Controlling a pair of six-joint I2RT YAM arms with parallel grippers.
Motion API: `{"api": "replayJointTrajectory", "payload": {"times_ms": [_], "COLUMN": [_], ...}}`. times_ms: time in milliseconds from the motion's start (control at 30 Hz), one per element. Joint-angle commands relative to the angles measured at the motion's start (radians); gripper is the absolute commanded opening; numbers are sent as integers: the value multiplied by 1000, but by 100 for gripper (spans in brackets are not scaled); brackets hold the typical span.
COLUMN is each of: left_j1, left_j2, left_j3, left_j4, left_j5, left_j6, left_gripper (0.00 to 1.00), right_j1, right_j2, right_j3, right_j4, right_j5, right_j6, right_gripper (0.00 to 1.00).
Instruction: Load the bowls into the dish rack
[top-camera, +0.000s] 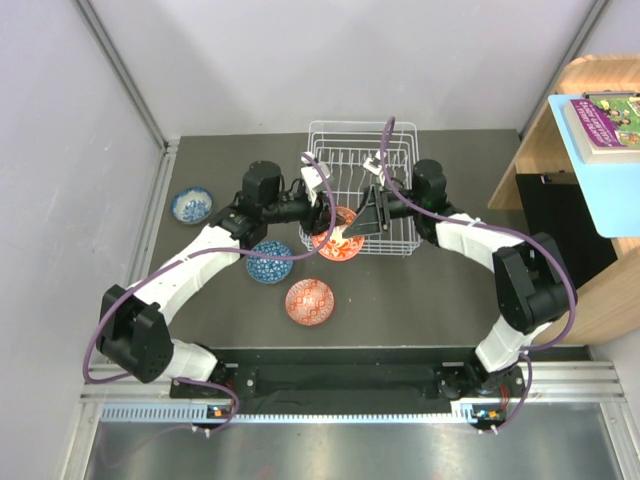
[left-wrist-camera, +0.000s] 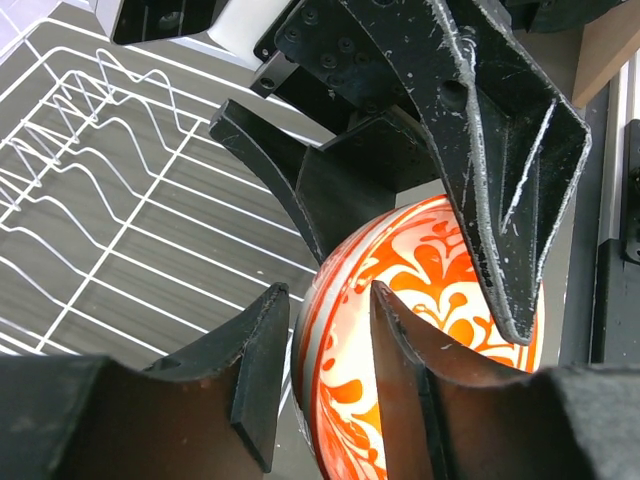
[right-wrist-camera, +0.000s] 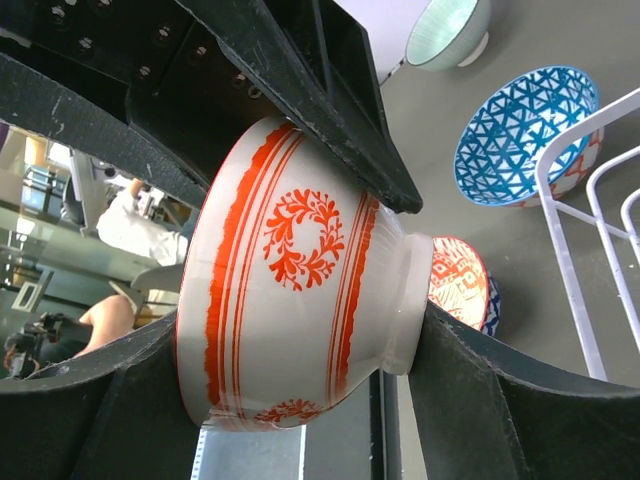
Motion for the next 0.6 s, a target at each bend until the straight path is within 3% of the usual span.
{"api": "replayJointTrajectory", "payload": {"times_ms": [0, 567], "left_j1": [-4, 34], "left_j2": [-14, -28], "left_j3": [45, 39], "left_j4": [-2, 35], "left_j5": [-8, -271], "left_j6": [18, -11], "left_gripper": [50, 87], "right_j1": [-13, -76], "right_j2": [-20, -46], "right_j3": [20, 34], "right_j4": [12, -137], "right_j5": [11, 119], "right_j6": [-51, -173], "right_gripper": [0, 0]}}
